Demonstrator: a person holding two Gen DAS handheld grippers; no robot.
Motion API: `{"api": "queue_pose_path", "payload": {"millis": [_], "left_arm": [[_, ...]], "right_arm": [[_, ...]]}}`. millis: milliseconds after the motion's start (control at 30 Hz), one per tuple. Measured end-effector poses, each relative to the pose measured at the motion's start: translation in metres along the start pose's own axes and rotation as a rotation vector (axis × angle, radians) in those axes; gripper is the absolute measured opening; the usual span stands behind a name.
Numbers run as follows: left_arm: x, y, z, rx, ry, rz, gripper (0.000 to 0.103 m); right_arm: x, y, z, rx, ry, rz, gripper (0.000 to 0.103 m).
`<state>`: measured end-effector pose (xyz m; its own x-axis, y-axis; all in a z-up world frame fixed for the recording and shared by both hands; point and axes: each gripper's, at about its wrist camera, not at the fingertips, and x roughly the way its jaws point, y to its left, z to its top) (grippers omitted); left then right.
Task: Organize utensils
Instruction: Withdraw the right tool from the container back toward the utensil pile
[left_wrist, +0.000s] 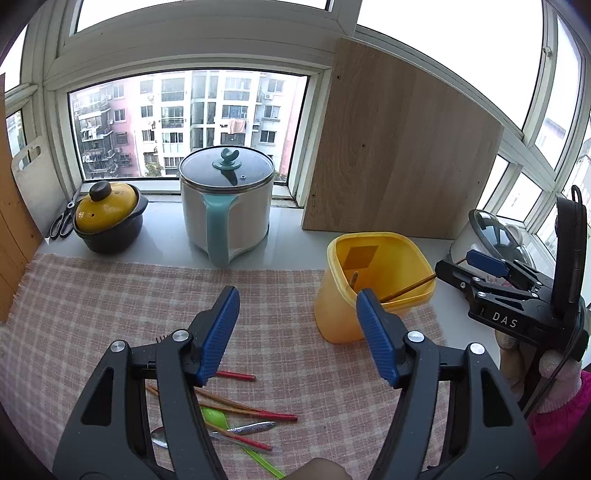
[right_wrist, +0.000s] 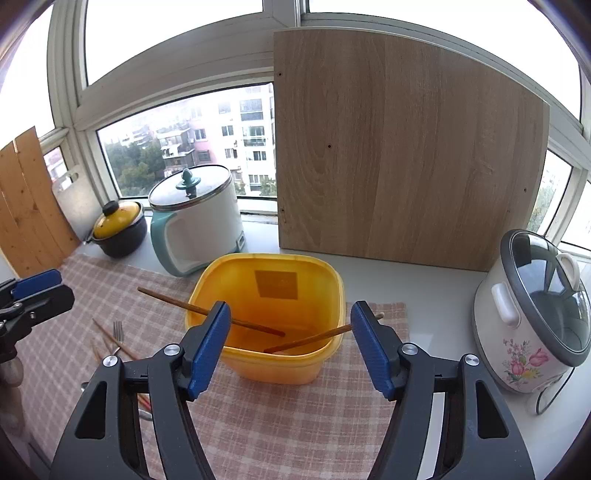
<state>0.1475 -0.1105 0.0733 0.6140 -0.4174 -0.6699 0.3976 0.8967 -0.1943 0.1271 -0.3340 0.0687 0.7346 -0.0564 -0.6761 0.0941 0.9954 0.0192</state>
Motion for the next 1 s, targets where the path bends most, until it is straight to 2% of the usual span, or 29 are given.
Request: {"api": "queue_pose_path", "payload": {"millis": [100,200,300,633,867,1000], "left_arm": [[-0.008,0.012,-0.010,-0.018,0.011,0.022,0.076],[-0.014,0.023,-0.023,-0.027,0.015,0.050,0.085],[-0.018,0.034,-0.039,-0.023,0.040,0.090,0.089],[-0.024,0.074,-0.088,-0.078,0.129,0.164,0.090],[-0.030,0.100,-0.109,-0.139,0.150,0.203,0.090],[-0.033,0.109,-0.119,-0.151,0.153,0.225,0.090]], "right_arm": [[-0.006,0.007,-0.006,-0.022,-0.014,-0.001,0.081],[-0.010,0.016,-0.012,-0.044,-0.017,-0.006,0.081],[-0.015,0.026,-0.018,-0.066,-0.023,0.000,0.081],[-0.022,0.056,-0.034,-0.077,0.000,0.084,0.081],[-0.022,0.080,-0.041,-0.104,0.015,0.137,0.081],[-0.018,0.094,-0.045,-0.125,0.024,0.136,0.081]]}}
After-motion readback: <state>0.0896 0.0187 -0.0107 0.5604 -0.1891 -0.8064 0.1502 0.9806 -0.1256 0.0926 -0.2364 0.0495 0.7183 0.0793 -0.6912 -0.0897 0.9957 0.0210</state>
